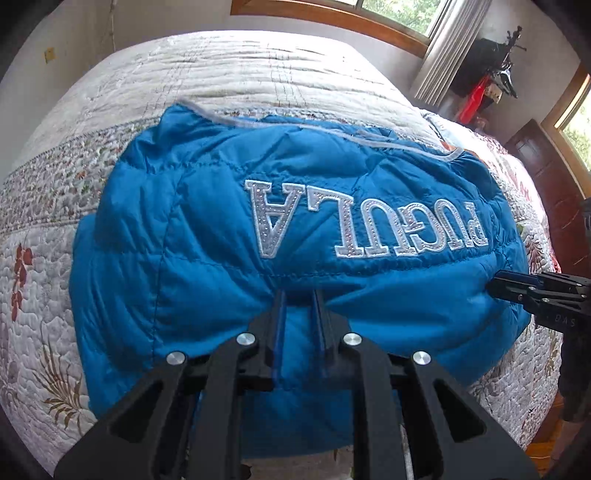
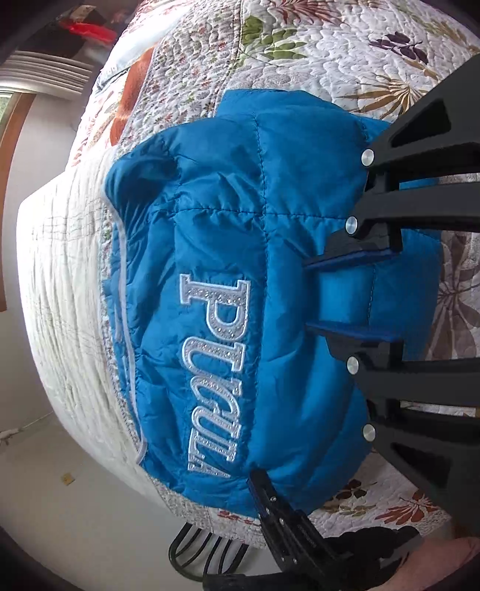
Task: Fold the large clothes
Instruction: 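Open both grippers and release the jacket on the bed, then grasp the lettered jacket edge with both grippers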
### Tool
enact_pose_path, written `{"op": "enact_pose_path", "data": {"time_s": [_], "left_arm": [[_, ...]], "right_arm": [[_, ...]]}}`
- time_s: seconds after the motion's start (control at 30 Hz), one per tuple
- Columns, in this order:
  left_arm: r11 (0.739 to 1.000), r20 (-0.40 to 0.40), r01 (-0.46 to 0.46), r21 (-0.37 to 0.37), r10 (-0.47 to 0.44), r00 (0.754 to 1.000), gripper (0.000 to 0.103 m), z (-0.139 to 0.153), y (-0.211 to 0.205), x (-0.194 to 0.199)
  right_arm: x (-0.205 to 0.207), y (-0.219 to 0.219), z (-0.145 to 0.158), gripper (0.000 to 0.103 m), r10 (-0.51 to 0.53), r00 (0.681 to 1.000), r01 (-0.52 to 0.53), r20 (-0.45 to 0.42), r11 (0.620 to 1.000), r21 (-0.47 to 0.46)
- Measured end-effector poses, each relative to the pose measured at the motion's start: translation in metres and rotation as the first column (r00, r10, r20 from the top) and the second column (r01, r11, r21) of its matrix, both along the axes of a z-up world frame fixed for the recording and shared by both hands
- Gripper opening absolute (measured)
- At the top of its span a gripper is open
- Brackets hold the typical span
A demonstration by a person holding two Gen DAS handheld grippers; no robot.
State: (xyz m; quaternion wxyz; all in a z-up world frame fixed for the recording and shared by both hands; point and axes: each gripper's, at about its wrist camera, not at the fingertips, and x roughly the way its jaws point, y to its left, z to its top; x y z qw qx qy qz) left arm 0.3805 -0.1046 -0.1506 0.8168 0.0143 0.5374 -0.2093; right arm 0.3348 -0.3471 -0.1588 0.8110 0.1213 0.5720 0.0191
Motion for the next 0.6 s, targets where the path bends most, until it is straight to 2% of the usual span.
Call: {"op": "enact_pose_path", "data": {"time_s": [0.1,0.23,0.47,0.6], "left_arm": [[1.0,-0.016,0.0,-0.011,0.0,1.0,0.006,-0.014,0.006,0.002],[0.999,-0.053,-0.016,-0.05,0.014,0.999,0.002,-0.024,0.014,0.007],[0.999,-0.003,-0.008,0.037,0.008,1.0,0.002,-0.023,0.002,-0.002],[0.999,-0.019,-0.015,0.052,0.016,1.0,0.001,-0.016,0.0,-0.002]], "right_arm": [[0.002,-0.004,-0.018,0.019,-0.019,1.0,0.019,-0.016,1.0,0.021],[0.002,0.001,-0.027,0.018,-0.009,1.0,0.009,-0.006,1.0,-0.011],[0.001,0.0,-0.03,0.018,-0.031,0.999,0.031,-0.009,0.999,-0.021],[0.004,0.009,-0.016,0.018,-0.013,1.0,0.012,-0.019,0.999,-0.036]]}}
